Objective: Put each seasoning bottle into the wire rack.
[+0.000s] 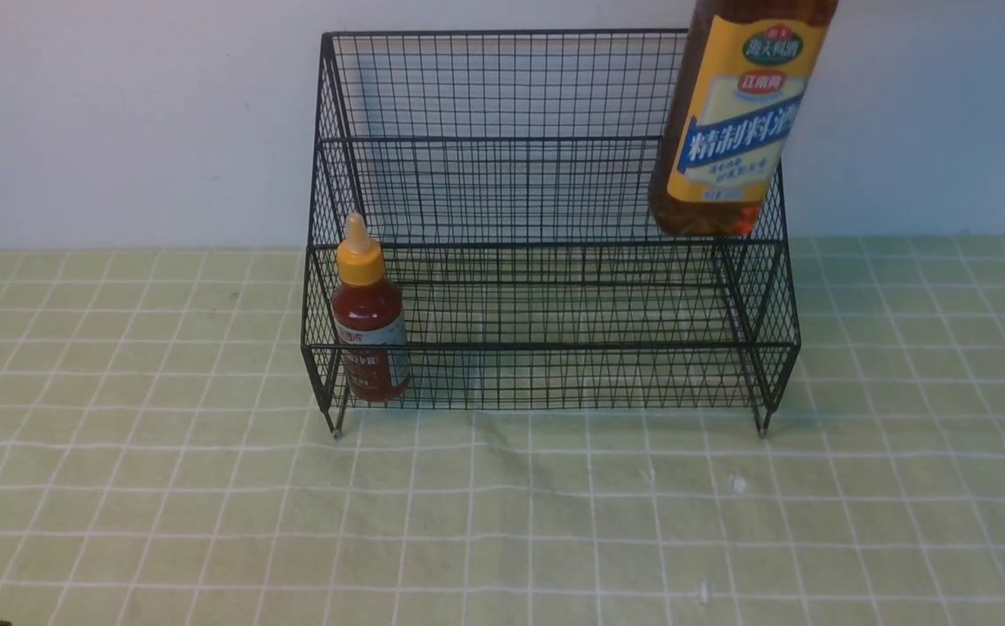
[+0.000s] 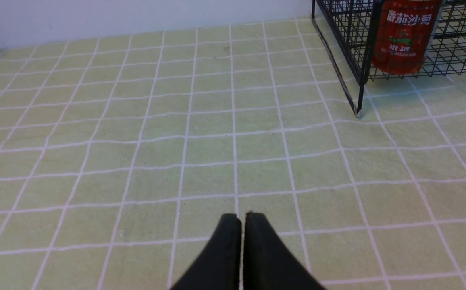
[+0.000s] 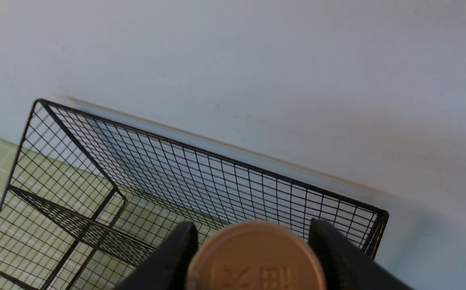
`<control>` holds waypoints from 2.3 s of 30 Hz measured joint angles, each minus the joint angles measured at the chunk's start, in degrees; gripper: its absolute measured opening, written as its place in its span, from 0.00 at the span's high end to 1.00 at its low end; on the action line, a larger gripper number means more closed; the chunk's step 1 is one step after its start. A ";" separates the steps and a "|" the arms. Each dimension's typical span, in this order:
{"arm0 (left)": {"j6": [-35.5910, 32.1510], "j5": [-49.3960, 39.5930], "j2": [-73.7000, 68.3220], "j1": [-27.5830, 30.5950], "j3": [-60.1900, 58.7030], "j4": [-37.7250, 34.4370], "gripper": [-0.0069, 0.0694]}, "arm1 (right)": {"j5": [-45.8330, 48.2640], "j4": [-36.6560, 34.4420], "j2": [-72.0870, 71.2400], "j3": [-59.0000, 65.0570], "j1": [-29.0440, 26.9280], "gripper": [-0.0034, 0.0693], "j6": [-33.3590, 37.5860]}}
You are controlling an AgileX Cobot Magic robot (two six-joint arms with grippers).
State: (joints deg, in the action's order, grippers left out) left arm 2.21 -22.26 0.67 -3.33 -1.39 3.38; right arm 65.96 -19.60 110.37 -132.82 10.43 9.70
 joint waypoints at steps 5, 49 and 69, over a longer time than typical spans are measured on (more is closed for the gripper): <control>0.00 0.00 0.00 0.00 0.00 0.00 0.92 | 2.56 2.08 0.91 0.00 0.00 0.50 -0.85; 0.00 0.01 0.00 0.00 0.00 0.00 0.92 | 7.54 22.68 -13.00 -1.11 9.02 0.48 -11.82; 0.00 0.01 0.00 0.00 0.00 0.00 0.92 | -22.94 22.45 -88.62 82.20 9.02 0.97 -15.67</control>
State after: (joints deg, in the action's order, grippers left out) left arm 2.21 -22.25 0.67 -3.33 -1.39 3.38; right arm 43.02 2.85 21.75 -50.62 19.45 -5.97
